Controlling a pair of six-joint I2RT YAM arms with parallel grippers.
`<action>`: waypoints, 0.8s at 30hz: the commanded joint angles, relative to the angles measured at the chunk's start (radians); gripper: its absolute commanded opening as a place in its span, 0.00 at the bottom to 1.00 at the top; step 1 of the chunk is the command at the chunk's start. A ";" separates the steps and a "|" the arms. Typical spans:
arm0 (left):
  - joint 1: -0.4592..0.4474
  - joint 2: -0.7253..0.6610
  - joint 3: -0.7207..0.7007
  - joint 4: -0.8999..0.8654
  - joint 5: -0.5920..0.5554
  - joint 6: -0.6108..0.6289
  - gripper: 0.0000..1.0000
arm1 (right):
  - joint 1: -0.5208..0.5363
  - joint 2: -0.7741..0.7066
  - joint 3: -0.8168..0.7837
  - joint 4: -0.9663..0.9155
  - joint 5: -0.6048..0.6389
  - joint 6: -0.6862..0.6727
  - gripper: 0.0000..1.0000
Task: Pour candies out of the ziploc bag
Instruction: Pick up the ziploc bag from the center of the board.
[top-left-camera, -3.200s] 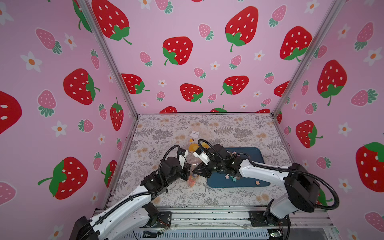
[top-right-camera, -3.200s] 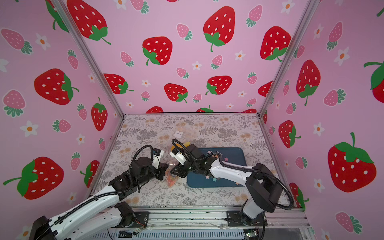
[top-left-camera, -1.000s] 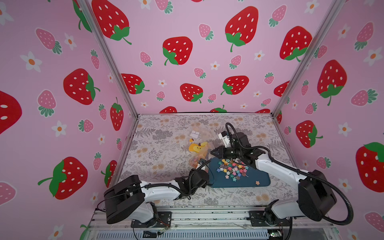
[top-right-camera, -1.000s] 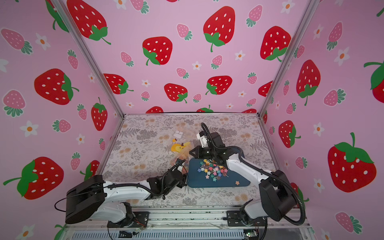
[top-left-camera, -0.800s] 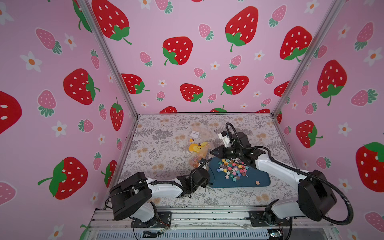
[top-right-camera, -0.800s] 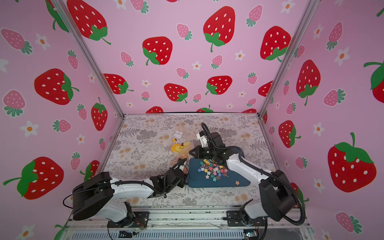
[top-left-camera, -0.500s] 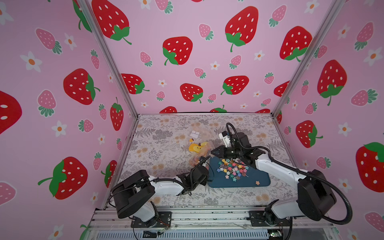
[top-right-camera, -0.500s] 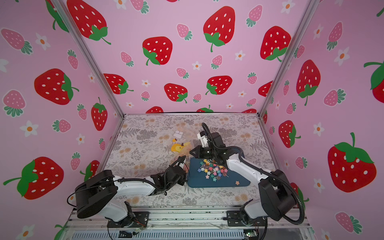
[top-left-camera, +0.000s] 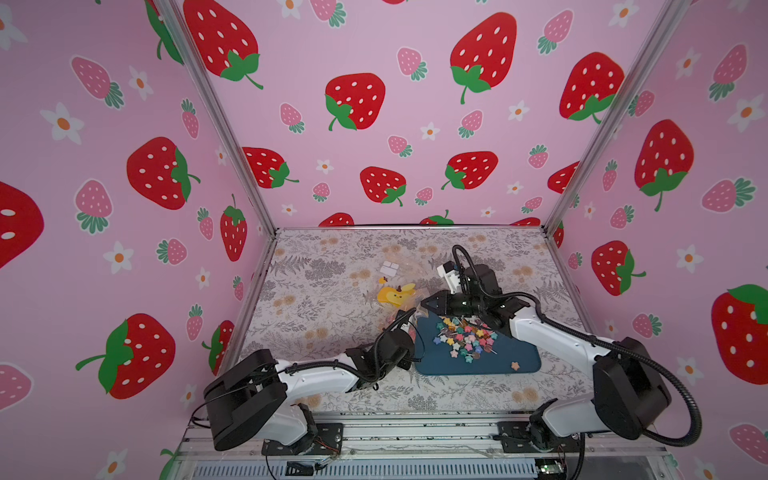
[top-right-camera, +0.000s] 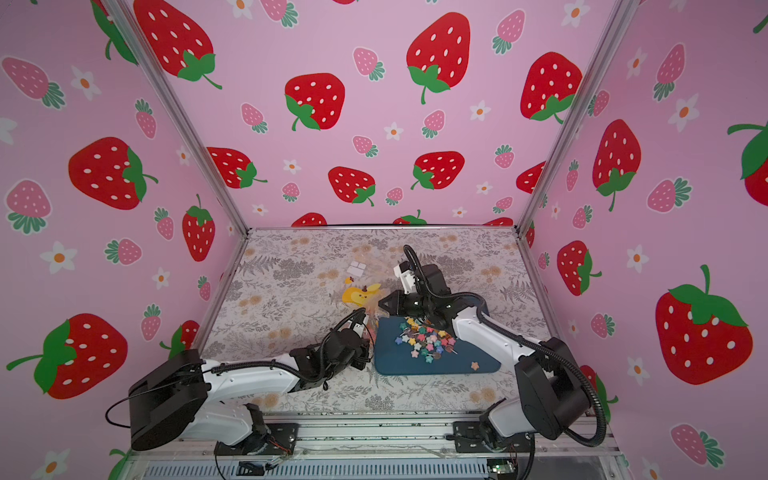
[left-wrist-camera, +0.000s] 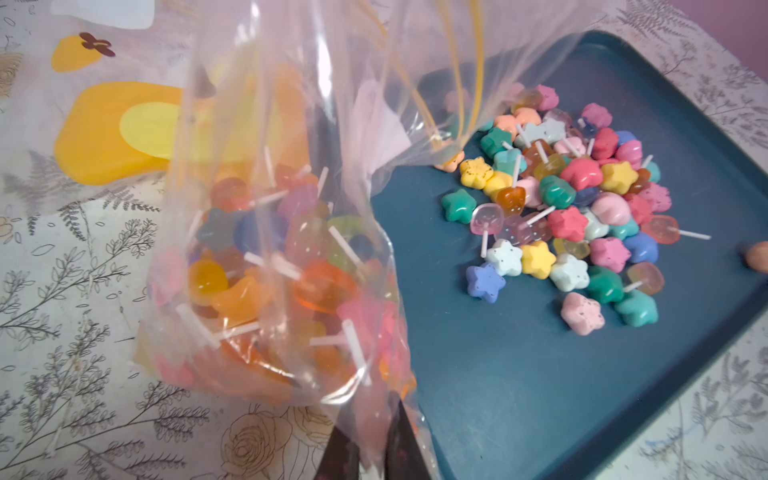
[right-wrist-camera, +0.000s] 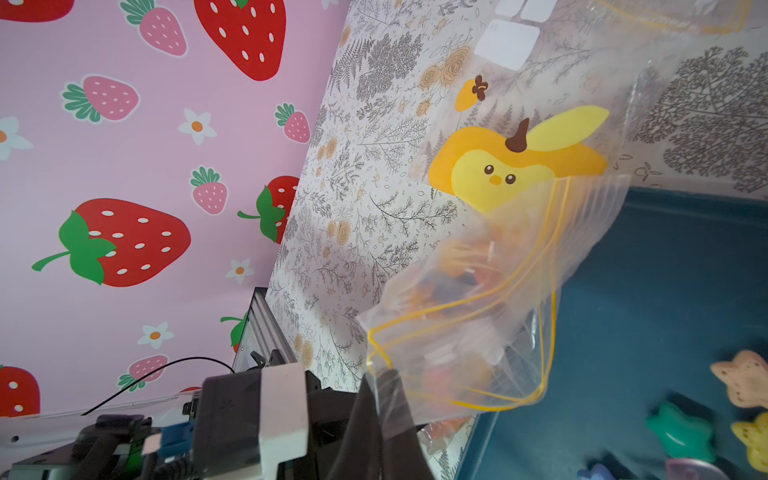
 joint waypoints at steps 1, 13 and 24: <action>0.022 -0.087 0.020 -0.049 0.053 0.055 0.00 | -0.007 -0.018 0.015 0.015 -0.014 0.000 0.00; 0.233 -0.248 0.156 -0.358 0.637 0.271 0.00 | -0.036 -0.194 -0.058 -0.176 0.075 -0.062 0.00; 0.321 0.081 0.235 -0.249 0.863 0.254 0.30 | -0.062 -0.157 -0.074 -0.197 0.101 -0.089 0.00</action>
